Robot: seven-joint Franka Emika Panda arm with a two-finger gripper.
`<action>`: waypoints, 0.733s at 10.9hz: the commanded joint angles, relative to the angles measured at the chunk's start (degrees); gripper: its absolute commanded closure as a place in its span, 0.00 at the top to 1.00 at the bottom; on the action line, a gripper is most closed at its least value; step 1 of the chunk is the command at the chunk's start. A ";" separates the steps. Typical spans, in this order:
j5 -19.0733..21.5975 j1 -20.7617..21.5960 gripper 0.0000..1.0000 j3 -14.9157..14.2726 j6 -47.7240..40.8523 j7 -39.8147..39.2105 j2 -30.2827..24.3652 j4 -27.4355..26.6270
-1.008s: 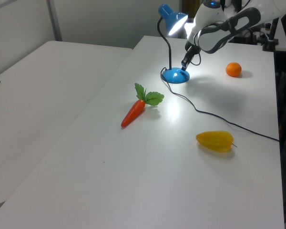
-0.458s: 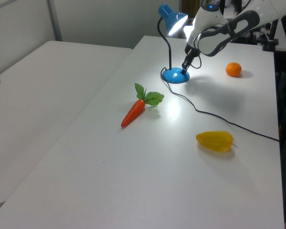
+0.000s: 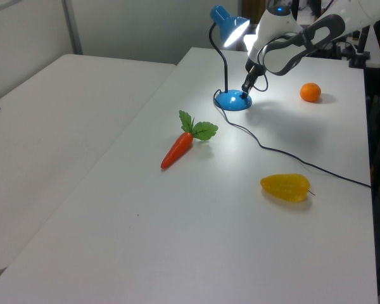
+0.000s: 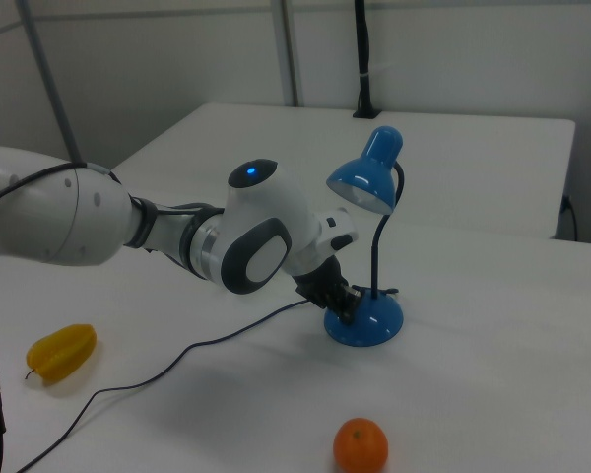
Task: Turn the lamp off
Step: 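Lower the gripper and press the switch on the lamp base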
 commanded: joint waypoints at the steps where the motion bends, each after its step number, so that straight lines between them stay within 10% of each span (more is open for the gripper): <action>1: -1.80 0.18 0.00 -0.26 2.03 -0.70 1.05 -1.81; 8: -2.16 -0.35 0.00 -0.26 -0.33 -0.53 -1.05 -3.31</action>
